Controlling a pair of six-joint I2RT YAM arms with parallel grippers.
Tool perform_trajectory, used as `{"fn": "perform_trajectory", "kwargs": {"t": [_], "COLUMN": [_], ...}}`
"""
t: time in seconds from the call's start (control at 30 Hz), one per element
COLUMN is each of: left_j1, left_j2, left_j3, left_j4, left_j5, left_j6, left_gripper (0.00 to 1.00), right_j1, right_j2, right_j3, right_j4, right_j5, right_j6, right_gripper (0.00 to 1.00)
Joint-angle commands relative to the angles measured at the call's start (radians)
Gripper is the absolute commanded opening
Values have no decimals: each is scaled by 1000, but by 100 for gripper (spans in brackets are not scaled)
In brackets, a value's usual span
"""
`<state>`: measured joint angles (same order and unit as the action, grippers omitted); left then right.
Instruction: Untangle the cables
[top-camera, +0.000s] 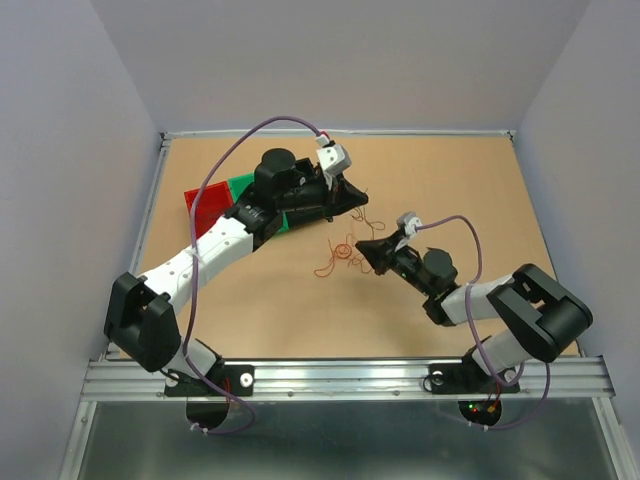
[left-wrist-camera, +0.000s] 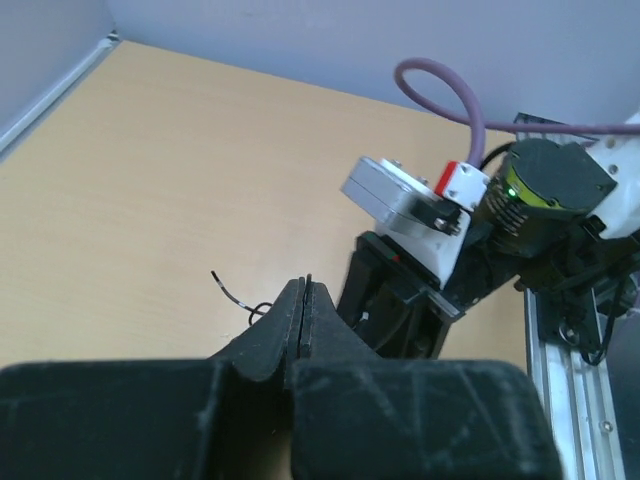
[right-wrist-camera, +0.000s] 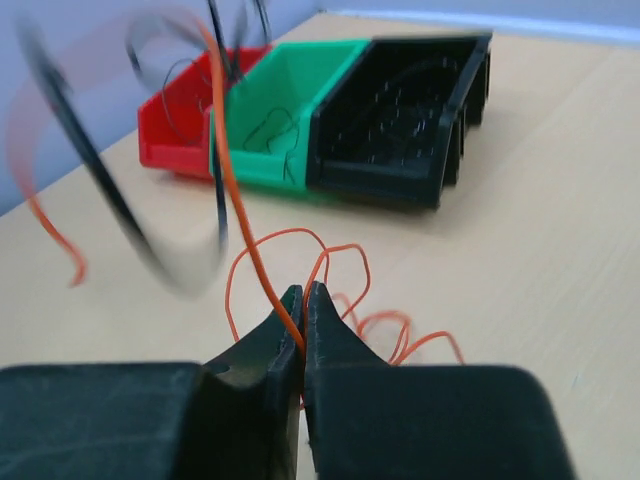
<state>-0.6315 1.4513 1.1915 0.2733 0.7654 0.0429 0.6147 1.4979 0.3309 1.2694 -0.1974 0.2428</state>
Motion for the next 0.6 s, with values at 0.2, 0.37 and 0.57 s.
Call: {"fn": "perform_trajectory", "kwargs": {"t": [0.2,0.37,0.57], "left_j1": [130,153,158], "left_j2": [-74,-34,62], "left_j3": [-10,-4,43], "left_j4": [118,113,54], "left_j5": [-244,-313,-501], "left_j6": [-127,-89,-61], "left_gripper": [0,0,0], "right_j1": [0,2,0], "right_j2": [-189,-436,-839], "right_j3": [-384,-458,-418], "right_j4": [381,160,-356], "right_j5": [274,490,637], "right_j6": [141,237,250], "right_gripper": [0,1,1]}}
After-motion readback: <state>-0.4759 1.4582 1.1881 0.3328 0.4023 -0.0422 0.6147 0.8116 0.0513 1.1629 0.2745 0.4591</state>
